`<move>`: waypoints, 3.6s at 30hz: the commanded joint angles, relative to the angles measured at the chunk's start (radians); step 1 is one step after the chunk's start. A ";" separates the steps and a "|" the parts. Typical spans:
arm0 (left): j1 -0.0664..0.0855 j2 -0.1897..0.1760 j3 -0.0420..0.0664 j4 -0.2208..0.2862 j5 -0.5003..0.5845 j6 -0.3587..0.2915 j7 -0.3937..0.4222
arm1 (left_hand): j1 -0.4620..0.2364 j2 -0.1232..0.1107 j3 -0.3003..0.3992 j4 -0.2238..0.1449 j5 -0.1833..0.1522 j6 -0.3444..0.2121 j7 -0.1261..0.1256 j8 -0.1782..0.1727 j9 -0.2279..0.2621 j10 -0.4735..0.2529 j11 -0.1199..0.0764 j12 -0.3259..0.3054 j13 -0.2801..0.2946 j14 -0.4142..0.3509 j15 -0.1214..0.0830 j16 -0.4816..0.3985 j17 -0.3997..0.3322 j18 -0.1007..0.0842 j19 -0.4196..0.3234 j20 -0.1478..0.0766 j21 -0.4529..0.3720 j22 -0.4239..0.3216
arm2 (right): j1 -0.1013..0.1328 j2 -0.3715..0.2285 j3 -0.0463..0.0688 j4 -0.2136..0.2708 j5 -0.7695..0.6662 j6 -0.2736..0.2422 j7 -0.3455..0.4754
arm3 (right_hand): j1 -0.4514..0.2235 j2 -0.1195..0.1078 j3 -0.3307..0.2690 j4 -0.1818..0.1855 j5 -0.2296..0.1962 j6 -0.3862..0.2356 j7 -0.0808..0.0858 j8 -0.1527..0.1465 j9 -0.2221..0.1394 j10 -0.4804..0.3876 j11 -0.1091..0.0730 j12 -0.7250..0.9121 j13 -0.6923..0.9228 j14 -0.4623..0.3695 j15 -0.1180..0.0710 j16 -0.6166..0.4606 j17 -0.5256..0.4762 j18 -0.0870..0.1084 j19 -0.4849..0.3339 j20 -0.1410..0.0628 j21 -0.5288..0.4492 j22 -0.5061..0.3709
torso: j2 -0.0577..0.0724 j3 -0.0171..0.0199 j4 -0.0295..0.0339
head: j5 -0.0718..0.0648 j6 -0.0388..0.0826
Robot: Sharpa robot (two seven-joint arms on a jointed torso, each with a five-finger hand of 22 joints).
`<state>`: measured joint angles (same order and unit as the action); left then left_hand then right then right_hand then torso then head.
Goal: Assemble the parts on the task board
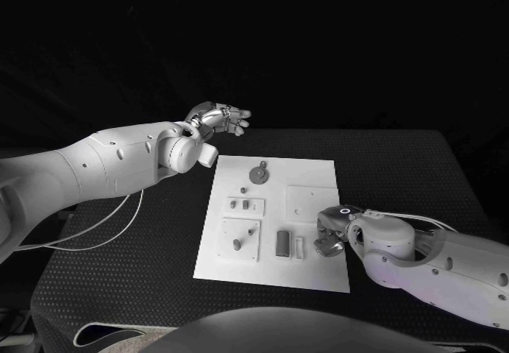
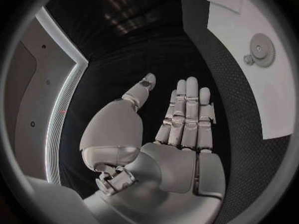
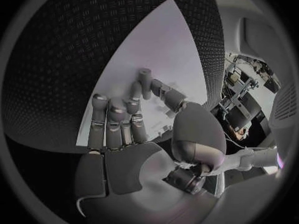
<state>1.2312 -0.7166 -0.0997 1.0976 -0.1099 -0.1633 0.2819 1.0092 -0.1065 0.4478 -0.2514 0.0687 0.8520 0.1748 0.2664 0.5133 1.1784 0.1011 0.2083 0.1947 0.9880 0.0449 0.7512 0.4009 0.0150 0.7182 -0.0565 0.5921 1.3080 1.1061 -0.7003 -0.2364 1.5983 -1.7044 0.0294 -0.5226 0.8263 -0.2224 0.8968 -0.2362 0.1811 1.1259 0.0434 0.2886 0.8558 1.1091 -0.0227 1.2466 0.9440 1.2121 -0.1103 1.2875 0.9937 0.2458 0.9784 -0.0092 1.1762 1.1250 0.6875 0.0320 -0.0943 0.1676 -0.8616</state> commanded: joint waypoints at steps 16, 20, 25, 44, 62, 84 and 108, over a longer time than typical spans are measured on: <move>0.001 0.000 0.000 0.003 0.004 0.013 0.006 | -0.009 0.005 0.000 0.004 -0.003 0.001 0.001 0.007 -0.001 -0.007 0.000 0.008 -0.002 0.004 0.001 -0.006 0.002 0.009 0.006 0.003 -0.005 0.020 | 0.016 -0.026 -0.010 -0.011 0.595 -0.195 0.004 | -0.016 0.130 0.028 -0.041 0.094 -0.009 0.032 -0.012 -0.330 0.026 -0.011 -0.004 0.008 0.023 -0.006 -0.006 0.013 0.016 0.020 -0.002 0.018 -0.007 | 0.000 -0.0001 0.0010 | 0.001 0.001; 0.001 0.000 0.000 0.003 0.003 0.012 0.006 | -0.009 0.005 0.000 0.004 -0.003 0.001 0.001 0.008 -0.001 -0.007 0.000 0.008 -0.002 0.004 0.001 -0.006 0.002 0.009 0.006 0.003 -0.005 0.020 | 0.017 -0.023 -0.010 -0.003 0.628 -0.226 0.005 | -0.022 0.133 0.028 -0.044 0.104 -0.006 0.031 -0.010 -0.331 0.028 -0.012 -0.005 0.009 0.026 -0.009 -0.007 0.014 0.016 0.024 -0.004 0.019 -0.009 | 0.000 -0.0001 0.0011 | 0.001 0.000; 0.001 0.000 0.000 0.003 0.003 0.013 0.006 | -0.009 0.004 0.000 0.004 -0.003 0.001 0.001 0.008 -0.001 -0.007 0.000 0.008 -0.002 0.004 0.001 -0.006 0.002 0.009 0.006 0.003 -0.005 0.020 | 0.017 -0.017 -0.010 0.008 0.671 -0.279 0.005 | -0.024 0.132 0.027 -0.046 0.106 -0.004 0.030 -0.009 -0.332 0.030 -0.013 -0.004 0.010 0.029 -0.010 -0.007 0.015 0.016 0.027 -0.006 0.020 -0.010 | 0.000 -0.0003 0.0003 | 0.002 -0.001; 0.001 0.002 0.000 0.006 0.001 0.015 0.006 | -0.009 0.003 0.000 0.004 -0.003 0.001 0.001 0.008 -0.002 -0.007 0.000 0.009 -0.002 0.004 0.001 -0.007 0.003 0.009 0.006 0.003 -0.005 0.020 | 0.016 0.023 -0.010 -0.007 0.710 -0.235 -0.013 | -0.031 0.134 0.027 -0.047 0.106 -0.006 0.030 -0.009 -0.334 0.030 -0.013 -0.005 0.011 0.031 -0.013 -0.008 0.016 0.016 0.030 -0.009 0.021 -0.012 | 0.000 0.0007 0.0004 | 0.002 -0.002; 0.001 0.002 0.001 0.005 0.001 0.015 0.006 | -0.010 0.003 0.000 0.005 -0.003 0.001 0.001 0.008 -0.002 -0.008 0.000 0.010 -0.002 0.004 0.001 -0.007 0.004 0.009 0.006 0.003 -0.005 0.020 | 0.007 0.044 -0.011 -0.030 0.712 -0.200 -0.019 | -0.036 0.137 0.022 -0.048 0.105 -0.007 0.031 -0.008 -0.335 0.029 -0.012 -0.005 0.014 0.032 -0.013 -0.009 0.018 0.016 0.029 -0.011 0.021 -0.014 | 0.000 0.0006 0.0005 | 0.004 -0.005; 0.001 0.001 0.001 0.005 0.001 0.016 0.005 | -0.010 0.003 0.000 0.006 -0.003 0.000 0.001 0.007 -0.003 -0.008 0.000 0.011 -0.002 0.004 0.001 -0.008 0.005 0.009 0.006 0.003 -0.005 0.020 | -0.001 0.052 -0.010 -0.028 0.712 -0.179 -0.009 | -0.087 0.092 -0.020 -0.015 0.056 -0.009 0.031 -0.006 -0.343 0.025 -0.012 -0.006 0.025 0.032 -0.015 -0.013 0.026 0.016 0.031 -0.014 0.023 -0.021 | 0.000 0.0002 0.0003 | 0.006 -0.009; 0.001 0.003 0.001 0.003 0.001 0.016 0.003 | -0.011 0.002 0.000 0.007 -0.003 0.000 0.002 0.007 -0.003 -0.009 0.001 0.012 -0.002 0.004 0.001 -0.009 0.006 0.009 0.006 0.003 -0.006 0.020 | -0.002 0.053 -0.010 -0.024 0.716 -0.158 0.022 | -0.069 0.092 -0.044 -0.002 -0.018 -0.010 0.030 0.002 -0.353 0.025 -0.013 -0.010 0.038 0.031 -0.017 -0.020 0.036 0.016 0.023 -0.021 0.027 -0.029 | 0.000 0.0007 -0.0001 | 0.009 -0.011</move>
<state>1.2313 -0.7154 -0.0998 1.0993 -0.1105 -0.1603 0.2791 1.0054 -0.1027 0.4478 -0.2515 0.0687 0.8520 0.1748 0.2701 0.5119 1.1786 0.1012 0.2160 0.1940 0.9881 0.0448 0.7472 0.4057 0.0149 0.7182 -0.0565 0.5922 1.3077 1.1132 -0.6556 -0.2429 1.5624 -1.0045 -0.1757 -0.5391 0.7556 -0.1398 0.8525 -0.2339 0.1566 1.1194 0.0688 0.2846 0.5042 1.1238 -0.0271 1.2419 0.9808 1.2440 -0.1192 1.2721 1.0294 0.2473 1.0033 -0.0236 1.1966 1.0970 0.6879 0.0330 -0.0949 0.1765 -0.8725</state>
